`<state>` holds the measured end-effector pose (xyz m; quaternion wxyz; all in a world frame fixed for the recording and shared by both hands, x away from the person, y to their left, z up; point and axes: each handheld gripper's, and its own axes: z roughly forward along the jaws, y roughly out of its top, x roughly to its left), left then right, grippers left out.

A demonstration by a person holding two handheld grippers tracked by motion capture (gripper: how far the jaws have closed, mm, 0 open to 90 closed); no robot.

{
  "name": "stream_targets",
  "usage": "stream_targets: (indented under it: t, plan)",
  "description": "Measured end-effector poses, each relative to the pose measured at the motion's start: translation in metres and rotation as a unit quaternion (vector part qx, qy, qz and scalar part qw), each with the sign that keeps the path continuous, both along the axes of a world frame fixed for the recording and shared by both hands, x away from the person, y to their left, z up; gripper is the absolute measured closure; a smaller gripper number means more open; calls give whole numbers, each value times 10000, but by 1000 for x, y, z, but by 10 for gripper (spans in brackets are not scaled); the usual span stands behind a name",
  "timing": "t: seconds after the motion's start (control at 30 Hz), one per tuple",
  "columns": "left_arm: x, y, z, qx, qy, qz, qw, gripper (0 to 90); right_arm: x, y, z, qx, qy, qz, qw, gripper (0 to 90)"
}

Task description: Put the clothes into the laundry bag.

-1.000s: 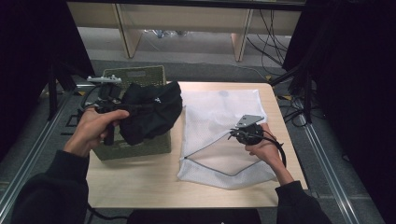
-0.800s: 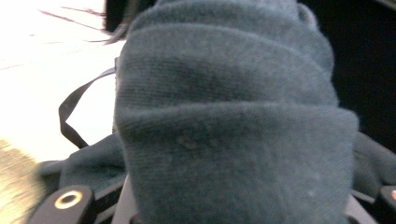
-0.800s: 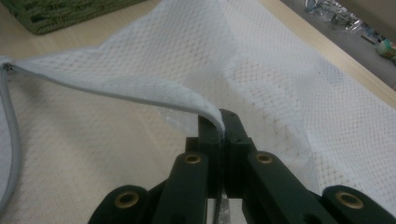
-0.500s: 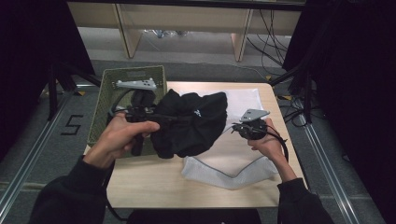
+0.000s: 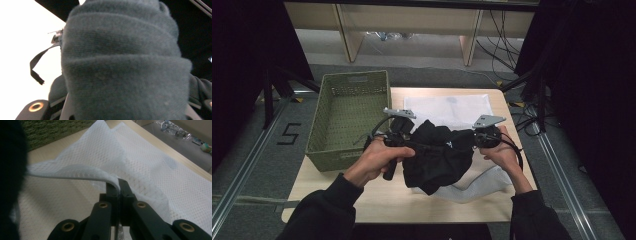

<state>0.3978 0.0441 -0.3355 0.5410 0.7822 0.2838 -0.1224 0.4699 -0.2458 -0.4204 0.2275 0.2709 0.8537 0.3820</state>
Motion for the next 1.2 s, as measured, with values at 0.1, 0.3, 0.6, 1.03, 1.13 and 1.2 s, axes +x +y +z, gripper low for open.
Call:
stream_targets:
  t: [0.1,0.3,0.6,1.03,1.13,1.2]
  plan:
    - [4,-9,-14,139,-81,44,9999,625,-1,-1,1,25,28,-40,10000,893]
    - [8,-32,-47,584,-301,1,9978,621,-2,-2,5,58,20,5,10000,893]
    - [24,-75,-111,1103,44,-78,9939,606,-5,0,12,137,-45,105,9998,893]
    - [53,-71,-126,1423,264,774,9864,400,-11,10,11,78,16,237,9997,893]
    - [48,-68,-122,1705,484,721,9815,211,-10,10,8,49,50,225,9997,893]
    - [39,-65,-114,1826,356,799,9793,193,-8,9,7,10,-21,166,9999,893]
